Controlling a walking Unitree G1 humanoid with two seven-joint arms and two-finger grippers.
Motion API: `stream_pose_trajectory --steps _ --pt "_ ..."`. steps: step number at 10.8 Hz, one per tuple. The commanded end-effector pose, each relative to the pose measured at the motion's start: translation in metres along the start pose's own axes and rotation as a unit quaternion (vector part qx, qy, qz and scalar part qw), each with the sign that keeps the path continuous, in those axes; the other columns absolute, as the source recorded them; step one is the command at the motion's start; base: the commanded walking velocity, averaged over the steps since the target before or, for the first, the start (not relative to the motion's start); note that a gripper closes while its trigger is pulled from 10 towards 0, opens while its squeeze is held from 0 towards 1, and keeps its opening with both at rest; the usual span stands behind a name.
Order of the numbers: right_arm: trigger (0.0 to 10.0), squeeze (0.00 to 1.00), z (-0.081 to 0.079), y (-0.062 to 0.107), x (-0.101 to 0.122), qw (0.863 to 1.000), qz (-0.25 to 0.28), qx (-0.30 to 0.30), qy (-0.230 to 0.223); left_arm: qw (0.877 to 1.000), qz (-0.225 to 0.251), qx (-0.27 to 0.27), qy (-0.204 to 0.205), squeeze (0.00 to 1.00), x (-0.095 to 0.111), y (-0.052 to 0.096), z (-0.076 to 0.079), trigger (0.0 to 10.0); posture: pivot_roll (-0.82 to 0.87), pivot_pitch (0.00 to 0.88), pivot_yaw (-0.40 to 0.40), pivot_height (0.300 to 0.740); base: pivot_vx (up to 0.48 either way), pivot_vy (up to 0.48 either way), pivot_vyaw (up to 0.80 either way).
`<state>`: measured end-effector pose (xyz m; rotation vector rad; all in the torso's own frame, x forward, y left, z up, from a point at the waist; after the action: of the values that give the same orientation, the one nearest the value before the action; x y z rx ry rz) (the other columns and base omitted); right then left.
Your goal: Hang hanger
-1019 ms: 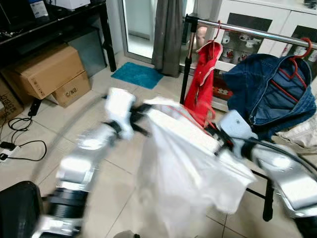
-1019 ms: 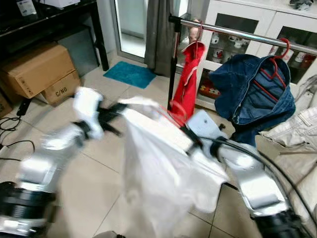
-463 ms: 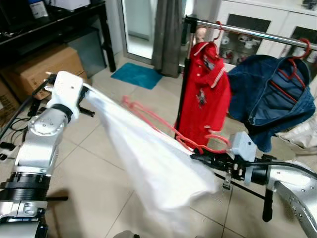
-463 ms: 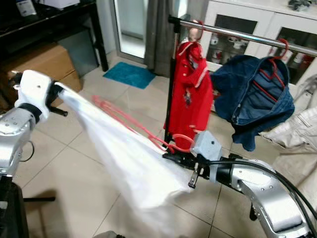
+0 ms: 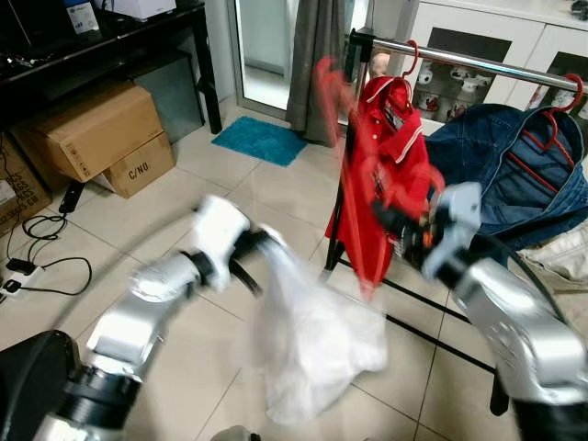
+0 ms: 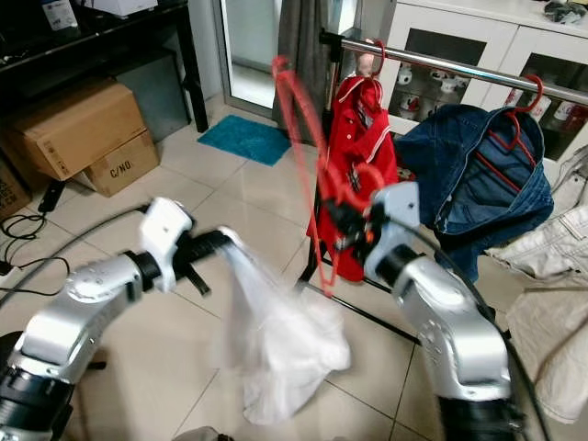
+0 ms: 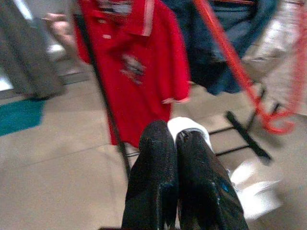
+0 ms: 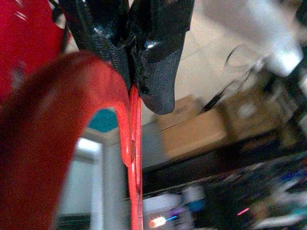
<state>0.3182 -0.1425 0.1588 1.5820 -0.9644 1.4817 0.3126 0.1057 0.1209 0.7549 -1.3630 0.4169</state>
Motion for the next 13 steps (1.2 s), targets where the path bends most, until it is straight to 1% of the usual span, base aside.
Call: stream_pose_trajectory --steps 1,2,3,4,5,6,7,8,9,11,12,13 --pt "0.0 0.0 0.017 -0.001 0.003 0.998 0.005 -0.067 -0.009 0.999 0.024 -0.026 0.001 0.0 0.012 -0.001 0.011 0.0 -0.07 0.0 0.009 0.74 0.0 0.0 0.0" --pt "4.4 0.0 0.033 0.002 -0.008 0.989 -0.027 -0.142 0.0 0.999 0.042 0.008 0.031 0.0 0.012 0.003 0.006 0.0 -0.07 0.0 0.012 0.74 0.0 0.0 0.0" --pt "10.0 0.0 0.034 0.007 -0.022 0.988 -0.057 -0.141 0.01 0.992 0.065 0.084 0.072 0.0 0.012 0.01 -0.013 0.0 -0.07 0.0 0.012 0.74 0.0 0.0 0.0" --pt "10.0 0.0 0.033 0.012 -0.029 0.987 -0.073 -0.146 0.005 0.981 0.089 0.13 0.11 0.0 0.012 0.015 -0.025 0.0 -0.07 0.0 0.014 0.74 0.0 0.0 0.0" --pt "10.0 0.0 0.037 0.02 -0.037 0.979 -0.076 -0.19 -0.011 0.974 0.094 0.15 0.144 0.0 0.008 0.018 -0.028 10.0 -0.07 0.0 0.018 0.74 0.0 0.0 -0.8" --pt "10.0 0.0 0.044 0.025 -0.035 0.967 -0.065 -0.245 0.004 0.964 0.108 0.201 0.139 0.0 0.008 0.019 -0.033 10.0 -0.07 0.0 0.025 0.74 0.0 0.0 -0.8" --pt "10.0 0.0 0.048 0.026 -0.032 0.96 -0.056 -0.273 0.025 0.952 0.126 0.245 0.135 0.0 0.01 0.02 -0.041 10.0 -0.07 0.0 0.026 0.74 0.0 0.0 -0.8" --pt "10.0 0.0 0.053 0.023 -0.026 0.953 -0.038 -0.299 0.033 0.944 0.156 0.264 0.123 0.0 0.016 0.019 -0.045 10.0 -0.06 0.0 0.02 0.74 0.0 0.0 -0.8" --pt "10.0 0.0 0.052 0.019 -0.026 0.954 -0.043 -0.296 0.022 0.941 0.155 0.276 0.12 0.0 0.019 0.017 -0.044 10.0 -0.05 0.0 0.011 0.74 0.0 0.0 -0.8" --pt "10.0 0.0 0.049 0.018 -0.033 0.958 -0.053 -0.283 0.013 0.939 0.162 0.285 0.105 0.0 0.022 0.021 -0.046 10.0 -0.05 0.0 -0.001 0.74 0.0 0.0 -0.8" --pt "10.0 0.0 0.048 0.019 -0.037 0.955 -0.058 -0.291 -0.013 0.937 0.159 0.295 0.099 0.0 0.019 0.025 -0.046 10.0 -0.04 0.0 -0.004 0.74 0.0 0.0 -0.8" --pt "10.0 0.0 0.046 0.02 -0.039 0.955 -0.063 -0.289 0.012 0.943 0.14 0.289 0.088 0.0 0.014 0.027 -0.042 10.0 -0.04 0.0 -0.001 0.74 0.0 0.0 -0.8"
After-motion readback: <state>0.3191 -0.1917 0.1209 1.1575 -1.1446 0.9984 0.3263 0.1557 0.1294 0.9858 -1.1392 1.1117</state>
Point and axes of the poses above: a point about 5 cm out from each wrist's last joint towards the gripper, its own y axis pointing back from the gripper into the wrist, its own x axis along the axis of the wrist's last joint, z = x × y, the point moved 4 cm from there along -y, pointing out of the wrist towards the gripper, and after that the axes turned 7 degrees about y, right-handed, at the moved point
